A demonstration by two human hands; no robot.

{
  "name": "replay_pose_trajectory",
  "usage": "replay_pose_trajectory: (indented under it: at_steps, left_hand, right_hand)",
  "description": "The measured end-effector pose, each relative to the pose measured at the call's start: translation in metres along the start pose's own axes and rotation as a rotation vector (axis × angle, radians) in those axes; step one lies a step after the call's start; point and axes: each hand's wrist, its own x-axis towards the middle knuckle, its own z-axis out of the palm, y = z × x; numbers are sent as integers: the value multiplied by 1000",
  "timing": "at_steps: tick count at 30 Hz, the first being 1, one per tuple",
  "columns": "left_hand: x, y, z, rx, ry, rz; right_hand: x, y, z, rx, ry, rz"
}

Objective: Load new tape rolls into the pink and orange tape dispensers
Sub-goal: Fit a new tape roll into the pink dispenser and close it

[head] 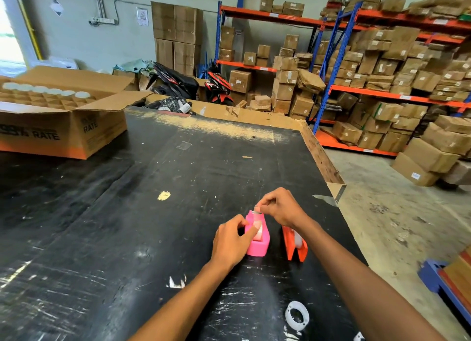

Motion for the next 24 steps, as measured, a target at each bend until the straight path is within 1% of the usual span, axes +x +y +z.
replay_pose_trajectory:
  at_steps: [2, 5, 9, 12, 18, 24]
  left_hand:
    - [1, 0, 3, -6, 30, 10]
    - [1, -6, 4, -25, 22, 17]
    - [-1, -9, 3, -34, 3, 34]
    - [-1, -9, 4, -42, 4, 33]
    - [-1, -13, 5, -39, 9, 39]
    - [0, -16, 6, -44, 24, 49]
  right_hand:
    - [4, 2, -1, 3, -16, 13]
    - [11, 4, -3, 13, -67, 44]
    - [22, 7, -2, 51, -145, 174]
    - [31, 5, -3, 64, -231, 275]
    - [47, -5, -6, 27, -419, 372]
    - [49, -8, -3, 15, -460, 398]
